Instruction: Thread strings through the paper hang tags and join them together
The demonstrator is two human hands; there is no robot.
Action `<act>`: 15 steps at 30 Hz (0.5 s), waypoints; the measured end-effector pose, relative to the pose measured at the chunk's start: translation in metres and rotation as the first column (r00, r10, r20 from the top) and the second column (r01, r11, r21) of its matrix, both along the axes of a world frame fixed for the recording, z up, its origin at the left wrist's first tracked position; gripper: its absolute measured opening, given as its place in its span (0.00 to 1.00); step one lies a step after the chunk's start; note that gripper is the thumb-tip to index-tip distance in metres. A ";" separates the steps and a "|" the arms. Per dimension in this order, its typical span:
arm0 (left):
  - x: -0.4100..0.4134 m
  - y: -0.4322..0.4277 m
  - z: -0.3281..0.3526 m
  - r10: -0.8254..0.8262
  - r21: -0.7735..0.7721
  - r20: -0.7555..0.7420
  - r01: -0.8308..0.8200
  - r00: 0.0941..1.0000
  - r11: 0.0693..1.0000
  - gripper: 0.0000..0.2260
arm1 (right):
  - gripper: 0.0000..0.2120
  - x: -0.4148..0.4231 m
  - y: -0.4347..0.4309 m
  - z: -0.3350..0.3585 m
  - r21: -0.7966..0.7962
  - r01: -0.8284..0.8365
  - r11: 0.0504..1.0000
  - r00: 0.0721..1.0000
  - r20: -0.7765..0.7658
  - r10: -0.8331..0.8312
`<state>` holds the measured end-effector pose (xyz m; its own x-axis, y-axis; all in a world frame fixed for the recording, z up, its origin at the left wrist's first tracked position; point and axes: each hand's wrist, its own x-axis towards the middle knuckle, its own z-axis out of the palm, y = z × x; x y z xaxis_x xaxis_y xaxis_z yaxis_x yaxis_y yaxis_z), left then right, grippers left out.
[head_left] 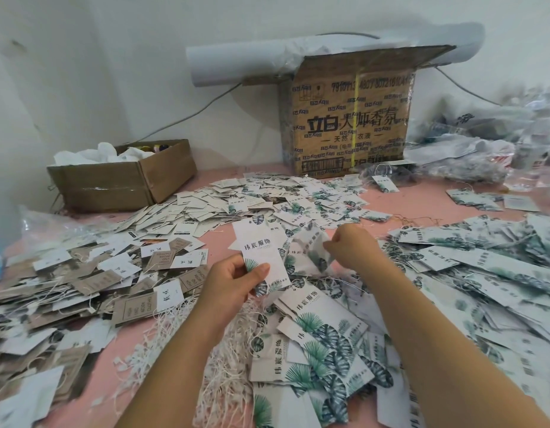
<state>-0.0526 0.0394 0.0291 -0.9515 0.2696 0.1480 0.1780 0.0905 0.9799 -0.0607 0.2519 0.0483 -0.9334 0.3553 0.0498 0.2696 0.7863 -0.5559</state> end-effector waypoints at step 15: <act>0.009 0.005 0.016 -0.051 0.053 -0.057 0.054 0.997 0.997 0.18 | 0.15 0.027 -0.032 0.046 -0.436 -0.522 0.733 0.847 -0.162 0.507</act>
